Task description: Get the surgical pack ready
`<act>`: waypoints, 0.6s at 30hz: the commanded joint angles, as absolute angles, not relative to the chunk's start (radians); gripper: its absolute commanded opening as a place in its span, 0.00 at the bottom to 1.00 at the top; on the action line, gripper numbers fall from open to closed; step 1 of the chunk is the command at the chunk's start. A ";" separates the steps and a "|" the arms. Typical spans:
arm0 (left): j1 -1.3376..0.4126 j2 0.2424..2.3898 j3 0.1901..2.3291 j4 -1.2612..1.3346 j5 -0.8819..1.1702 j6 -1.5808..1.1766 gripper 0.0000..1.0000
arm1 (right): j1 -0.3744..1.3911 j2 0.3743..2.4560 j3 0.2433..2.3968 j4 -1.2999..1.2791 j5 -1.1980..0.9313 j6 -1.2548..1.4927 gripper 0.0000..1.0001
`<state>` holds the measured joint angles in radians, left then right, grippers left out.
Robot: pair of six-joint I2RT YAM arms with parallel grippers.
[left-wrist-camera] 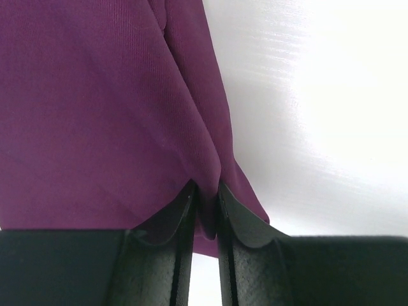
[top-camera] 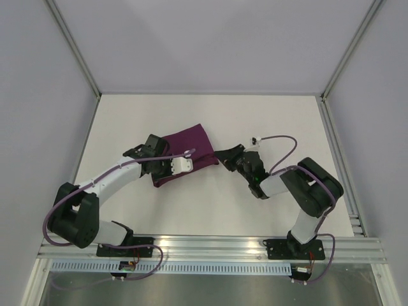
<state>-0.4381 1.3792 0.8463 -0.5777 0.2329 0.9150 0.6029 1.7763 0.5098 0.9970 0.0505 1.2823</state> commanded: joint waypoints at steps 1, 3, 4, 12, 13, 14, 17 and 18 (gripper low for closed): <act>-0.439 1.396 0.856 -0.672 0.219 0.925 0.26 | 0.589 1.701 0.613 0.759 0.054 1.086 0.24; -0.439 1.397 0.862 -0.673 0.216 0.923 0.26 | 0.580 1.692 0.661 0.703 0.051 1.059 0.36; -0.439 1.397 0.864 -0.673 0.215 0.920 0.27 | 0.562 1.695 0.673 0.686 0.025 1.057 0.39; -0.439 1.358 0.945 -0.710 0.258 0.855 0.57 | 0.529 1.865 0.850 0.612 -0.176 1.043 0.51; -0.439 1.356 0.957 -0.710 0.279 0.839 0.62 | 0.531 1.877 0.877 0.615 -0.210 1.042 0.50; -0.439 1.358 0.988 -0.713 0.288 0.828 0.63 | 0.534 1.888 0.887 0.620 -0.224 1.043 0.49; -0.439 1.383 1.044 -0.707 0.327 0.770 0.64 | 0.541 1.887 0.884 0.638 -0.239 1.035 0.23; -0.440 1.394 1.054 -0.701 0.336 0.758 0.65 | 0.543 1.878 0.877 0.634 -0.236 1.029 0.18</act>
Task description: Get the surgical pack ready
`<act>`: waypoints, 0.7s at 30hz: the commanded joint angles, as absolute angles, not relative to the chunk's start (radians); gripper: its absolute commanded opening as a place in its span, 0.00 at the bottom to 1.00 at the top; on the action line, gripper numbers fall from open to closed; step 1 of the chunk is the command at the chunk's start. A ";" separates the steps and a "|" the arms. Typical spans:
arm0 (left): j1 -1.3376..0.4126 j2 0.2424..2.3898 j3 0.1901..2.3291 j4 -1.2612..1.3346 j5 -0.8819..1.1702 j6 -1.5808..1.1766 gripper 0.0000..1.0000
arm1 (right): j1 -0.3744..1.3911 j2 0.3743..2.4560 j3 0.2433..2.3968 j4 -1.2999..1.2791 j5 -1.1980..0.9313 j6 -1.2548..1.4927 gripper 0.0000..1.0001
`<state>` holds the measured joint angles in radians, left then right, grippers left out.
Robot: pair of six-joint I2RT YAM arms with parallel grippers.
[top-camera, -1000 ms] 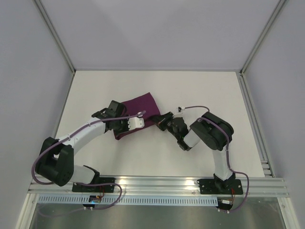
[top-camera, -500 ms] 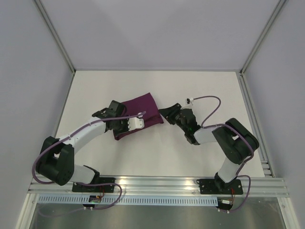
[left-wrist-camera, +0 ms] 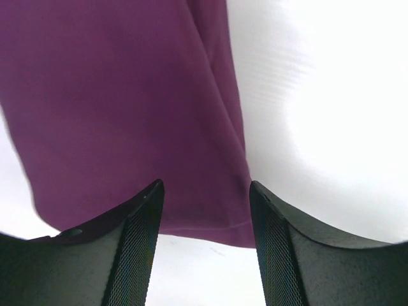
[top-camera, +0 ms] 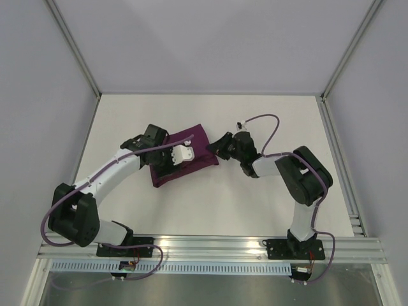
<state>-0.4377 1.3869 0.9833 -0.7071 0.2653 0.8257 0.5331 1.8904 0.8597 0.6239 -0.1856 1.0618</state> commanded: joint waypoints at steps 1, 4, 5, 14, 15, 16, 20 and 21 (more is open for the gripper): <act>-0.443 1.405 1.058 -0.687 0.340 0.738 0.65 | 0.543 1.855 0.870 0.629 -0.230 1.022 0.13; -0.456 1.453 1.058 -0.621 0.310 0.719 0.64 | 0.545 1.813 0.836 0.597 -0.224 0.988 0.00; -0.465 1.475 1.061 -0.609 0.298 0.712 0.63 | 0.546 1.789 0.824 0.586 -0.222 0.979 0.01; -0.511 1.502 1.014 -0.609 0.328 0.709 0.45 | 0.558 1.672 0.753 0.457 -0.230 0.907 0.01; -0.511 1.503 1.006 -0.614 0.327 0.724 0.28 | 0.564 1.663 0.735 0.440 -0.242 0.904 0.00; -0.511 1.503 0.993 -0.633 0.316 0.736 0.21 | 0.568 1.657 0.720 0.437 -0.247 0.900 0.01; -0.509 1.512 0.931 -0.632 0.255 0.776 0.08 | 0.584 1.623 0.621 0.422 -0.241 0.891 0.02; -0.508 1.516 0.922 -0.630 0.242 0.782 0.08 | 0.589 1.621 0.605 0.420 -0.241 0.890 0.03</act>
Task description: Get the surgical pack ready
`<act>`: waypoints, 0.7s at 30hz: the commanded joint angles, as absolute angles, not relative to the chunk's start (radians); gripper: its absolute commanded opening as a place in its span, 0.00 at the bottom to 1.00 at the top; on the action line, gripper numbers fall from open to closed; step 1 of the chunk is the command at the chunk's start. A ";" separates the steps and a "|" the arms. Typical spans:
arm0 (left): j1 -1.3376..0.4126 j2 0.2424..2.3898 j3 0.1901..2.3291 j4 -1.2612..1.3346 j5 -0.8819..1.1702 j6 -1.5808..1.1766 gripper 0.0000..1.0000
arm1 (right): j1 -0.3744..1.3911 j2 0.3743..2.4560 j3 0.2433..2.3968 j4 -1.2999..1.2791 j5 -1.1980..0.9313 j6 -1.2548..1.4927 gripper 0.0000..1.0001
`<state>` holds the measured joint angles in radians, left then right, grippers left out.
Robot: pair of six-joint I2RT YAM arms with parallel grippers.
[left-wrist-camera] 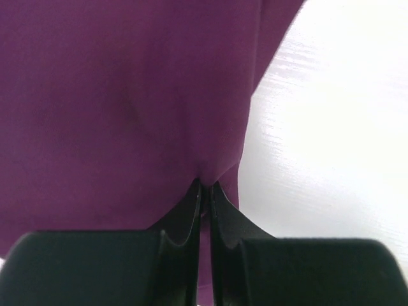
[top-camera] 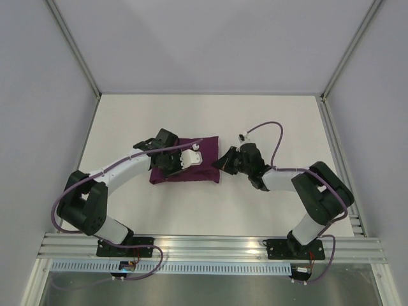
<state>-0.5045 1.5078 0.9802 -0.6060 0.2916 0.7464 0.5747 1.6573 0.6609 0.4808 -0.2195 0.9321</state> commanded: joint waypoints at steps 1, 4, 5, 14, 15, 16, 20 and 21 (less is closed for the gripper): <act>-0.508 1.523 0.910 -0.629 0.223 0.782 0.08 | 0.591 1.620 0.571 0.422 -0.239 0.888 0.06; -0.508 1.522 0.916 -0.643 0.225 0.773 0.11 | 0.597 1.620 0.535 0.419 -0.230 0.873 0.13; -0.508 1.522 0.922 -0.649 0.232 0.769 0.15 | 0.595 1.617 0.534 0.407 -0.229 0.862 0.16; -0.554 1.427 1.071 -0.736 0.341 0.732 0.61 | 0.594 1.433 0.603 0.168 -0.204 0.738 0.47; -0.570 1.428 1.084 -0.733 0.334 0.723 0.61 | 0.594 1.416 0.603 0.151 -0.201 0.729 0.47; -0.586 1.437 1.109 -0.714 0.327 0.707 0.61 | 0.594 1.404 0.601 0.138 -0.202 0.729 0.48; -0.675 1.479 1.140 -0.637 0.270 0.670 0.62 | 0.594 1.341 0.534 0.158 -0.242 0.752 0.50; -0.702 1.489 1.141 -0.624 0.249 0.676 0.62 | 0.594 1.329 0.503 0.172 -0.264 0.756 0.51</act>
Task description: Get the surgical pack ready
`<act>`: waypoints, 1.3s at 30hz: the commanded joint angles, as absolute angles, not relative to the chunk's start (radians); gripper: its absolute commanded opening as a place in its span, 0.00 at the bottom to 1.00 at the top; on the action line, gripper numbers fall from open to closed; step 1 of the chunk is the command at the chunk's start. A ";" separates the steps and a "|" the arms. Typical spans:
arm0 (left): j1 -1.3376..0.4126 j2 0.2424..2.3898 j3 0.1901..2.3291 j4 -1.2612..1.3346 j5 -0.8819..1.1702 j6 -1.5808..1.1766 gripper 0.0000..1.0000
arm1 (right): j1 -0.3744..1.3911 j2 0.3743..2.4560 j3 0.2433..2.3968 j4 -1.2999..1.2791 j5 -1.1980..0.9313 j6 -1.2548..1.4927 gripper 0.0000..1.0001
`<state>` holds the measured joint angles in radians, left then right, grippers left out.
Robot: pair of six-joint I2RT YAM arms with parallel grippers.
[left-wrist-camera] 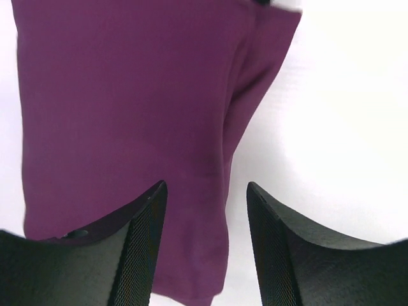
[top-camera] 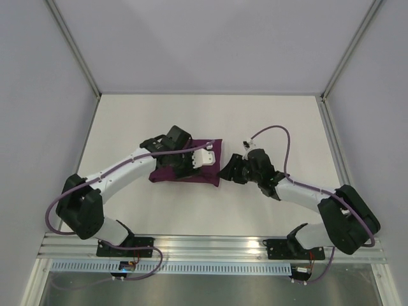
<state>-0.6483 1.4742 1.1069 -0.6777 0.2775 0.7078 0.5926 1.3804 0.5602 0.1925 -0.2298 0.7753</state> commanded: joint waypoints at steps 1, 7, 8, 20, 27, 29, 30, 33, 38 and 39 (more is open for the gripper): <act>-0.713 1.512 1.146 -0.609 0.242 0.680 0.61 | 0.594 1.333 0.491 0.185 -0.274 0.762 0.54; -0.764 1.591 1.154 -0.548 0.189 0.689 0.58 | 0.594 1.451 0.466 0.354 -0.362 0.811 0.54; -0.767 1.597 1.154 -0.537 0.183 0.690 0.55 | 0.594 1.468 0.466 0.398 -0.364 0.819 0.54; -0.772 1.507 1.043 -0.526 0.263 0.764 0.00 | 0.565 1.696 0.469 0.682 -0.408 0.980 0.00; -0.775 1.534 0.956 -0.608 0.282 0.864 0.00 | 0.555 1.700 0.488 0.703 -0.387 1.071 0.01; -0.775 1.545 0.918 -0.583 0.264 0.876 0.00 | 0.557 1.678 0.495 0.638 -0.356 1.052 0.01; -0.775 1.554 0.910 -0.575 0.258 0.880 0.00 | 0.554 1.657 0.503 0.608 -0.347 1.037 0.01; -0.775 1.571 0.905 -0.555 0.241 0.871 0.13 | 0.555 1.623 0.534 0.494 -0.333 0.971 0.01; -0.775 1.575 0.920 -0.563 0.248 0.851 0.31 | 0.555 1.487 0.594 0.244 -0.290 0.858 0.30; -0.775 1.574 0.922 -0.572 0.255 0.848 0.41 | 0.554 1.464 0.601 0.168 -0.278 0.841 0.33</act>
<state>-0.7643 1.5349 0.9558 -0.4351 0.2031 0.8696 0.5659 1.5574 0.5385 0.3275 -0.3645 0.9344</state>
